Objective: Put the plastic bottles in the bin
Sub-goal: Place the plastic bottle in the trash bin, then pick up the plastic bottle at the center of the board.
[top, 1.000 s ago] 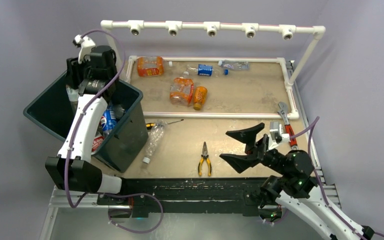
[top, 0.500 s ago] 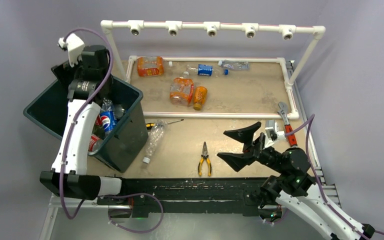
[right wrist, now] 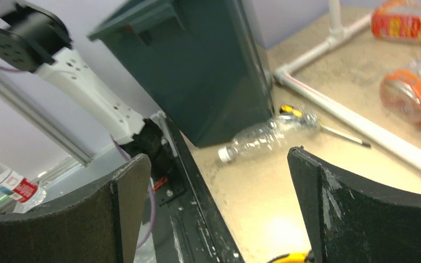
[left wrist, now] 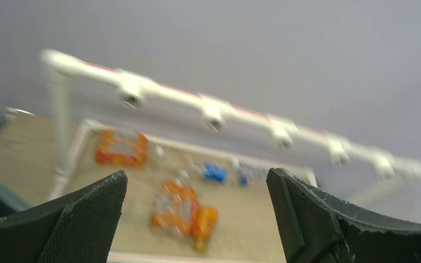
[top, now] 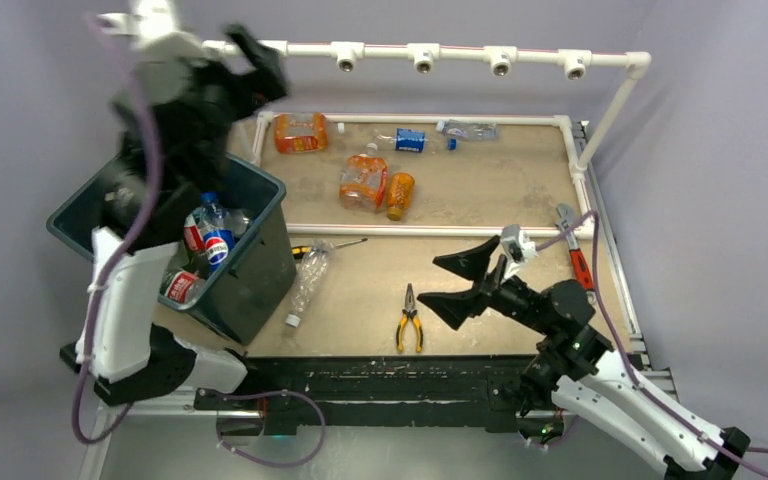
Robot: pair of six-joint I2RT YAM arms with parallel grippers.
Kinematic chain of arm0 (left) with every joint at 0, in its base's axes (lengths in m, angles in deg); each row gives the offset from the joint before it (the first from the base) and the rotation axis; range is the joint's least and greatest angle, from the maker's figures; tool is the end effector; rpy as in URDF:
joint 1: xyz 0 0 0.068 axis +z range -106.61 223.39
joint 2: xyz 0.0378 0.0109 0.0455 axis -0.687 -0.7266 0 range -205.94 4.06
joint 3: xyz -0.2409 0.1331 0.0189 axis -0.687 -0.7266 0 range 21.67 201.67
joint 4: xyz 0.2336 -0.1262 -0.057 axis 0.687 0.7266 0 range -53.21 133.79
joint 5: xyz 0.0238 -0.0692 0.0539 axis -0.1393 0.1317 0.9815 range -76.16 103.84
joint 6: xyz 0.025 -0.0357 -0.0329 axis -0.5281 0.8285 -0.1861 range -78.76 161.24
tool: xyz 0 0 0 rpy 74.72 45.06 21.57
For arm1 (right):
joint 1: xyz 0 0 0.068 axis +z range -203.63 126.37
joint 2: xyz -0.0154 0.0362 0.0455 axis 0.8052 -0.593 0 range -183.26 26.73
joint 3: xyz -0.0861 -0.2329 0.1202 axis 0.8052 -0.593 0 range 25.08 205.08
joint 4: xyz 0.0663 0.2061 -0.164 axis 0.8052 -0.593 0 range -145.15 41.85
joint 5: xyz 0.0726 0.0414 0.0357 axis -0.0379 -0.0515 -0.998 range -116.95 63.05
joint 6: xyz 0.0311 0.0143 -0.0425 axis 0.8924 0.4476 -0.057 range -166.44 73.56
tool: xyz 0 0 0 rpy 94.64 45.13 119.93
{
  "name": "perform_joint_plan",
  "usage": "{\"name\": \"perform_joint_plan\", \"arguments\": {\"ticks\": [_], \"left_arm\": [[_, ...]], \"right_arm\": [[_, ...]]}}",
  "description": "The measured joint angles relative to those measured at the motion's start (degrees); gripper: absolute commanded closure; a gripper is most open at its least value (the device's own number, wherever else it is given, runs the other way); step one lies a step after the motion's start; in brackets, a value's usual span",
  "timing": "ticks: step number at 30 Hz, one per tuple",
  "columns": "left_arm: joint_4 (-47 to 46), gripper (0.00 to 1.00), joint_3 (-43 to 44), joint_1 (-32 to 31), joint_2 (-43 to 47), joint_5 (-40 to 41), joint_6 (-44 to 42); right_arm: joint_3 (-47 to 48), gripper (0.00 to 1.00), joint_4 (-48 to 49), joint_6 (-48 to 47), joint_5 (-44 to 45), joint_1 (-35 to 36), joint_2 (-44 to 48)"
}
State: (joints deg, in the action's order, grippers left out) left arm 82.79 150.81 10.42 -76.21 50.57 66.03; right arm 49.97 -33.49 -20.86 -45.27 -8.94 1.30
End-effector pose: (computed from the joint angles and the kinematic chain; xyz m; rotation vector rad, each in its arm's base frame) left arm 0.1806 -0.0911 0.6141 -0.4023 1.4856 -0.3155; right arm 0.0918 0.1070 0.3123 -0.5249 1.3504 1.2342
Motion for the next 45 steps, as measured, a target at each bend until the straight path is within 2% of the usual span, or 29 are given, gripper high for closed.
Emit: {"name": "perform_joint_plan", "arguments": {"ticks": [3, 7, 10, 13, 18, 22, 26, 29, 31, 32, 33, 34, 40, 45], "left_arm": [[-0.5, 0.01, -1.7, -14.9, -4.5, 4.5, -2.1], [-3.7, 0.01, -7.1, -26.9, -12.3, 10.2, -6.3], [-7.5, 0.01, -18.6, -33.6, -12.6, 14.3, -9.1], [-12.9, 0.01, -32.7, -37.7, -8.3, 16.1, -9.5], [-20.1, 0.02, -55.0, -38.8, 7.3, 16.4, -5.5], [-24.3, 0.02, -63.9, -38.8, 15.8, 16.2, -0.2], [-26.9, 0.04, -68.6, -38.9, 15.9, 15.5, 4.6], [-28.8, 0.04, -74.4, -39.1, 16.2, 14.0, 7.7], [-30.0, 0.04, -78.1, -39.2, 17.2, 12.9, 9.2], [-30.4, 0.04, -79.3, -39.2, 17.8, 12.5, 9.7], [-31.8, 0.04, -82.2, -39.2, 20.9, 11.4, 11.3], [-31.8, 0.04, -82.2, -39.2, 20.9, 11.4, 11.3], [-34.5, 0.03, -87.3, -39.2, 28.7, 10.8, 13.7], [-34.8, 0.02, -90.4, -39.2, 31.6, 10.3, 13.8]], "right_arm": [[-0.6, 0.01, 0.3, 0.3, 1.9, 0.0, -4.0], [-2.8, 0.01, 0.4, 1.3, 5.9, 0.0, -8.4], [-5.4, 0.01, 0.5, 3.3, 10.2, 0.0, -11.1], [-8.0, 0.01, 0.7, 6.7, 14.1, 0.0, -13.7], [-10.7, 0.02, 2.7, 11.5, 21.0, 0.0, -20.4], [-11.3, 0.04, 4.3, 15.1, 29.3, -0.5, -24.5], [-9.9, 0.16, 7.3, 16.5, 32.2, -5.1, -29.6], [-5.1, 0.2, 10.4, 17.2, 31.7, -11.2, -37.0], [-0.6, 0.18, 12.7, 17.4, 31.1, -13.7, -42.8], [1.5, 0.15, 13.7, 17.3, 30.8, -14.2, -45.4], [10.3, 0.07, 17.1, 17.0, 29.3, -14.6, -55.7], [10.5, 0.05, 17.2, 16.9, 29.3, -14.6, -56.1], [24.3, 0.03, 17.5, 14.9, 28.9, -14.8, -72.6], [30.4, 0.02, 15.7, 13.0, 29.1, -15.1, -80.6]]}}
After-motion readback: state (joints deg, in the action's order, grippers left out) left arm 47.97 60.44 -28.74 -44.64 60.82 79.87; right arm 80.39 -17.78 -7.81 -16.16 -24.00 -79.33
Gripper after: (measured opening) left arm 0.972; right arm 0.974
